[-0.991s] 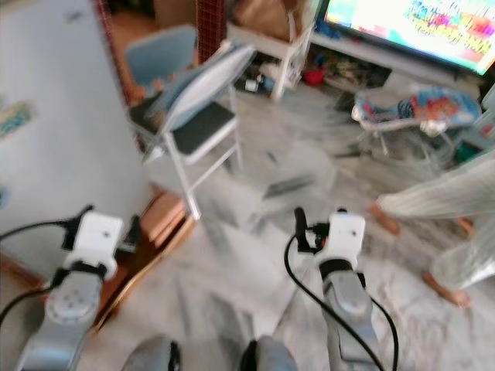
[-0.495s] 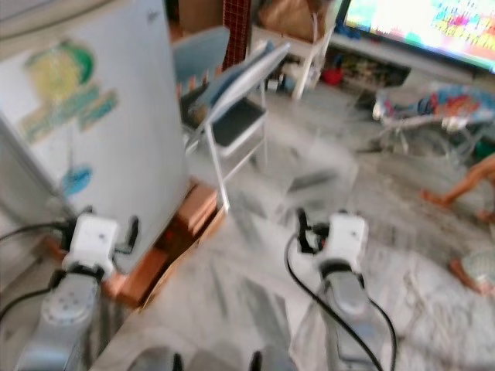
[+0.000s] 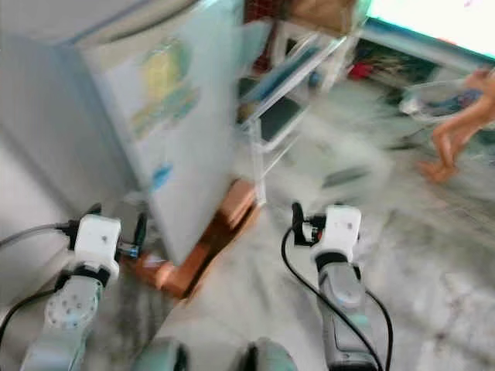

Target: Restocking fridge

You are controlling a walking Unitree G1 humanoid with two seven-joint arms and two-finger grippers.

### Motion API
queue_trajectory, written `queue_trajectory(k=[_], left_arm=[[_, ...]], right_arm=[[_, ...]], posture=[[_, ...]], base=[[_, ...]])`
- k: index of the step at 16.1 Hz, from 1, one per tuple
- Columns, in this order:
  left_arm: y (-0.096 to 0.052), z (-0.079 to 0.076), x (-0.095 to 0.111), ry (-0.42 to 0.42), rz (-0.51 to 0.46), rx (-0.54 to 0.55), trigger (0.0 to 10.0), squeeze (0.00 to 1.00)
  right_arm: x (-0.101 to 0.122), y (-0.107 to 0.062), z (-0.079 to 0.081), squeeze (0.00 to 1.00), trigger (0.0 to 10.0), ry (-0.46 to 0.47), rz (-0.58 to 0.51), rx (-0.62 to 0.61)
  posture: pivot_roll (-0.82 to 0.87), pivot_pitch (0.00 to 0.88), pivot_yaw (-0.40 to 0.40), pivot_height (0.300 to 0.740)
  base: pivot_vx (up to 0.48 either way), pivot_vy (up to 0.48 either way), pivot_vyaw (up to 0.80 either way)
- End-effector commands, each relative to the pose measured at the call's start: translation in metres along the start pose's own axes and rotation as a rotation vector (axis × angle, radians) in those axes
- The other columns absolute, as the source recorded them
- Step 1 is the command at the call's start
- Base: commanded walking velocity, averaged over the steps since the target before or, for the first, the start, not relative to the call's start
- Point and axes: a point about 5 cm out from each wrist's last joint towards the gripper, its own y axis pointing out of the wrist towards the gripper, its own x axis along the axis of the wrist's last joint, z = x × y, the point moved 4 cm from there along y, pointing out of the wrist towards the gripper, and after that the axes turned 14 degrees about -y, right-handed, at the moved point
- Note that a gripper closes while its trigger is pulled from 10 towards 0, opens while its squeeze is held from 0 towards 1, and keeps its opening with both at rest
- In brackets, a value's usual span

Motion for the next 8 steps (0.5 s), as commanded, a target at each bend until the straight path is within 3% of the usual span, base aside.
queue_trajectory(k=[1,3,5,8], left_arm=[[0.000,-0.011,0.002,-0.026,-0.013,-0.039,10.0,0.00],[-0.002,-0.011,0.006,-0.026,-0.038,-0.046,10.0,0.00],[-0.003,-0.011,0.005,-0.039,-0.035,-0.045,10.0,0.00],[-0.002,-0.014,0.013,-0.036,-0.064,-0.087,10.0,0.00]], right_arm=[[-0.009,-0.003,-0.015,0.00,10.0,-0.041,0.046,-0.053],[-0.014,-0.003,-0.013,0.00,10.0,0.066,0.085,-0.056],[-0.015,-0.002,-0.014,0.00,10.0,-0.057,0.097,-0.081],[-0.013,-0.004,-0.005,0.00,10.0,0.016,0.080,-0.008]], posture=[[0.14,0.122,-0.080,0.740],[0.14,0.125,-0.083,0.740],[0.15,0.126,-0.087,0.740],[0.15,0.126,-0.091,0.740]], base=[[0.000,0.480,0.00],[0.000,0.180,0.00],[0.000,0.000,0.00],[0.000,0.000,0.00]])
